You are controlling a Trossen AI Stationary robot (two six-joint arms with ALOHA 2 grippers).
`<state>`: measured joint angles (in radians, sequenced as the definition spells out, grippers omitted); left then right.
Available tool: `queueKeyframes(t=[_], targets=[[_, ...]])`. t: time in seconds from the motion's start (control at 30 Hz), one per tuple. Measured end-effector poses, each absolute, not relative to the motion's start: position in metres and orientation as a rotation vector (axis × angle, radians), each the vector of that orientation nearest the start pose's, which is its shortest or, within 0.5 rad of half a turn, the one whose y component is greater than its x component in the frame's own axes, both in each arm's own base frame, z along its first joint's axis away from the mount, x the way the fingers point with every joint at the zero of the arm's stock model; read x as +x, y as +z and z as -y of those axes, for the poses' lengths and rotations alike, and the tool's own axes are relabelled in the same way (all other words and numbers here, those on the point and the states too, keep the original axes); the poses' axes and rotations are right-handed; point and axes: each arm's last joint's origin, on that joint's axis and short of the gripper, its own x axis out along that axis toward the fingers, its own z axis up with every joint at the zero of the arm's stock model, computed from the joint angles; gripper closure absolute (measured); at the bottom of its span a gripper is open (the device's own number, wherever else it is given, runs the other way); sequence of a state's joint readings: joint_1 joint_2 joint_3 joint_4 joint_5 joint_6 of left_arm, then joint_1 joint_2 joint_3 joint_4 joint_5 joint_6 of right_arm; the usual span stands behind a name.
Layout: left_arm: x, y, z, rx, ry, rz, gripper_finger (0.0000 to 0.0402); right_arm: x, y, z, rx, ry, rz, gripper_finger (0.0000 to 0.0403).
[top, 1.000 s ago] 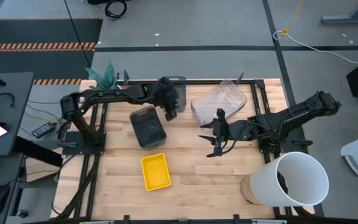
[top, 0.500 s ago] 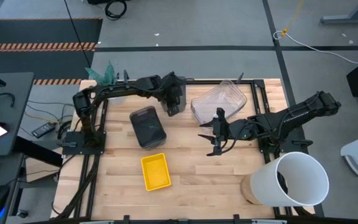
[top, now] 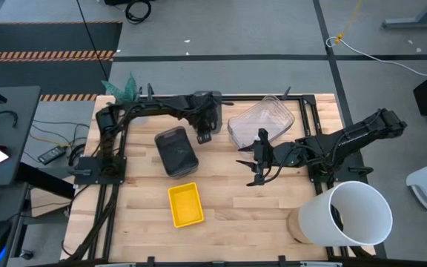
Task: Stack baskets by color
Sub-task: Stack the top black bin on top of the bottom black bins
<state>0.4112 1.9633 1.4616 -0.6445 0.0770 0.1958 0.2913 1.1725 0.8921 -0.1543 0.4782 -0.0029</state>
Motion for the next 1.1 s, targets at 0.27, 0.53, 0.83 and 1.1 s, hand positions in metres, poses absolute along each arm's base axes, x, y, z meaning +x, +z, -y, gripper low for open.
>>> queueKeyframes(t=[0.27,0.53,0.83,1.1], targets=[[0.374,0.175,-0.159,-0.117,0.177,-1.213,0.0288,0.247,0.297,-0.060,-0.167,-0.183,-0.405,0.0226],[0.376,0.175,-0.152,-0.048,0.208,-1.232,0.0390,0.247,0.297,-0.060,-0.166,-0.183,-0.405,0.0226],[0.377,0.194,-0.125,0.131,0.273,-1.263,0.0396,0.247,0.297,-0.060,-0.166,-0.183,-0.405,0.0226],[0.362,0.264,-0.104,0.148,0.345,-1.133,0.0398,0.248,0.298,-0.060,-0.162,-0.184,-0.401,0.0226]])
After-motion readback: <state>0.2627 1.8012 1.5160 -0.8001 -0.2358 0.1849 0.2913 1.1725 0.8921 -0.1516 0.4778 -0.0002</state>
